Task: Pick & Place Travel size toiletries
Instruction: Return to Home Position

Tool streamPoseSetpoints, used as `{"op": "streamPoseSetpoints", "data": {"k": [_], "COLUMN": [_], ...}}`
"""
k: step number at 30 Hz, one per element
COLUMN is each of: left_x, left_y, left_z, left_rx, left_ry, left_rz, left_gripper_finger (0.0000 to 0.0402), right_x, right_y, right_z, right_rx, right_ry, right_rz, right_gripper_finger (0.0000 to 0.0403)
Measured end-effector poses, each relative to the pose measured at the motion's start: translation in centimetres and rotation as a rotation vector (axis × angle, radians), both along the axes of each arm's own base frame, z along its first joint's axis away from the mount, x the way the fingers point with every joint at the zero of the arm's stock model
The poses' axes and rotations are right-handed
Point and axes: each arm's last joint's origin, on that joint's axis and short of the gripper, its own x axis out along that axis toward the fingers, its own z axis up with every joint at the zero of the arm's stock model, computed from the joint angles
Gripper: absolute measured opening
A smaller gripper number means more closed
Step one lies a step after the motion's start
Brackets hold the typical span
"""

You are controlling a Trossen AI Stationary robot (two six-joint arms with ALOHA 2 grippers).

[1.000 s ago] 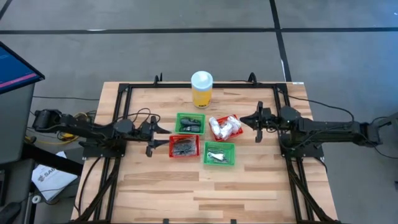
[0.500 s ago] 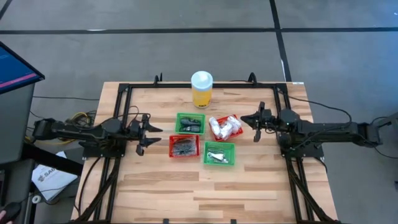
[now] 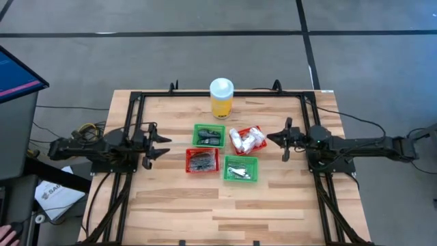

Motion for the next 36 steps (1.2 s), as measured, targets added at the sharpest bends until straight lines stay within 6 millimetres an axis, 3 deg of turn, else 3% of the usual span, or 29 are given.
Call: {"op": "streamPoseSetpoints", "data": {"k": [9,16,22,36], "left_x": [-0.8,-0.75,-0.75,-0.76], "left_y": [0.12,0.12,0.12,0.12], "left_z": [0.13,0.08,0.13,0.23], "left_rx": [-0.076,-0.075,-0.075,-0.075], "left_ry": [0.09,0.097,0.091,0.083], "left_rz": [0.033,0.033,0.033,0.033], "left_gripper_finger": [0.0176,0.0176,0.0176,0.0176], "right_x": [-0.36,-0.38,-0.38,-0.38], "right_y": [0.06,0.06,0.05,0.05], "right_z": [-0.4,-0.71,-0.68,-0.7], "right_rx": [-0.034,0.081,-0.008,-0.011], "right_ry": [0.055,0.065,0.08,0.081], "right_rz": [0.003,-0.007,0.001,0.001], "right_gripper_finger": [0.0005,0.0005,0.0006,0.0006]}}
